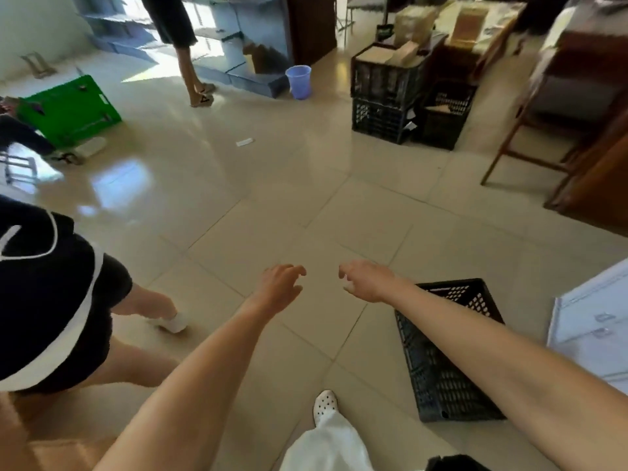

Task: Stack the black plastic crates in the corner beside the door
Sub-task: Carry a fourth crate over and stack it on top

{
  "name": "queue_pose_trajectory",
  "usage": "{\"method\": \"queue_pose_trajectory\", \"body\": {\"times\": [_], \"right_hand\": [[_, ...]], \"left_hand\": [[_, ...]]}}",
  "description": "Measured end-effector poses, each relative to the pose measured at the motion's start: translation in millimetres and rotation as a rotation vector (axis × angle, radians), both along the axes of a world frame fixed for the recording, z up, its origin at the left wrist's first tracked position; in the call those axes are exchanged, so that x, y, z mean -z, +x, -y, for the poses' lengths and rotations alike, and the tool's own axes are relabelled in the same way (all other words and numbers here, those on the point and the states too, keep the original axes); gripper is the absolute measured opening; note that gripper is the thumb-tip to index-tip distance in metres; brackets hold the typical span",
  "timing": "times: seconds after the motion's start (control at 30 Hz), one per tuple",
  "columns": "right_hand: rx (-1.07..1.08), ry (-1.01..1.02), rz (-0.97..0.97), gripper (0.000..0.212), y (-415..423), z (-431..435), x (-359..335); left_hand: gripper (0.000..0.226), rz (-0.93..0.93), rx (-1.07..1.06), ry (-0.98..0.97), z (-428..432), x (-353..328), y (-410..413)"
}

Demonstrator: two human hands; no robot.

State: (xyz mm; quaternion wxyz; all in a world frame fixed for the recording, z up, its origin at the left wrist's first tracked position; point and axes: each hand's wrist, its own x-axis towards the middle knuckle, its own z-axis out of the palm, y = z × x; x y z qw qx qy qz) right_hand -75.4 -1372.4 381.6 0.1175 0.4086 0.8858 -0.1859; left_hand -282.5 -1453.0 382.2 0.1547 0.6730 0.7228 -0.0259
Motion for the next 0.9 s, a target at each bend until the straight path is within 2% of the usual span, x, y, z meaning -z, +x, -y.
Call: {"method": "queue_pose_trajectory", "body": {"times": [0.23,0.47,0.7,0.9], "right_hand": [[0.331,-0.107,-0.041,0.034,59,-85,21],[0.716,-0.223,-0.045,0.025,187,-100,66],[1.011,-0.291,-0.038,0.019,304,-106,91],[1.145,-0.307,-0.067,0.026,338,-110,100]], "left_hand": [[0.039,-0.007,0.286,-0.042,-146,25,28],[0.039,-0.004,0.606,-0.123,-241,56,149],[0.044,-0.009,0.849,-0.180,-309,62,274],[0.048,-0.093,1.002,-0.207,-338,68,313]]}}
